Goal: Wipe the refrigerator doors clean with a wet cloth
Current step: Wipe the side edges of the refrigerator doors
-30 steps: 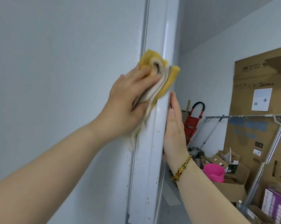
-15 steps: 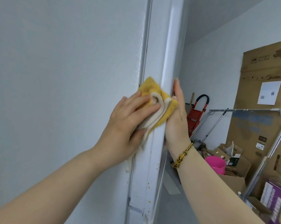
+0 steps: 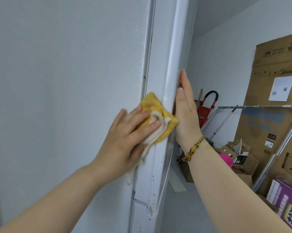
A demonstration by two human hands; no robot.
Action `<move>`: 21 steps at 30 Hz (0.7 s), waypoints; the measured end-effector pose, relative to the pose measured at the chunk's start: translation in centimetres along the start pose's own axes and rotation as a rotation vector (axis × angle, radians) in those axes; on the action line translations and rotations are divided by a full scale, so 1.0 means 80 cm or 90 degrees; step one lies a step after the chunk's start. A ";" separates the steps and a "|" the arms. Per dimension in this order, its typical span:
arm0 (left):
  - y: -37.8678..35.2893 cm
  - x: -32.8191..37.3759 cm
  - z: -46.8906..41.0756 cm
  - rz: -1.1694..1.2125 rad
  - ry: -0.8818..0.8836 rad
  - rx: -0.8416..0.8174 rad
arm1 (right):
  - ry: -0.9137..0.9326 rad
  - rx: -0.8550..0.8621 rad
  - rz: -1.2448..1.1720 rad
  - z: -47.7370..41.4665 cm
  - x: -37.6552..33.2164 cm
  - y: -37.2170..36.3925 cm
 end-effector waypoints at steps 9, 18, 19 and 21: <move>-0.006 0.003 0.002 0.044 0.035 0.018 | -0.162 0.031 -0.022 0.044 0.052 0.011; -0.016 0.023 0.040 -0.007 0.036 0.002 | -0.144 0.006 0.001 0.048 0.059 0.010; -0.008 0.019 0.024 -0.008 0.042 0.004 | -0.144 0.001 -0.004 0.048 0.060 0.010; 0.000 0.013 0.003 0.013 0.062 0.014 | -0.153 -0.003 0.001 0.047 0.062 0.012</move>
Point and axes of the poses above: each hand's wrist, its own z-axis away from the middle knuckle, its own y-axis out of the back of the hand, x = y × z, the point moved 7 cm from there along -z, towards the middle knuckle, and after that the axes turned 3 degrees about -y, right-handed, at the moved point
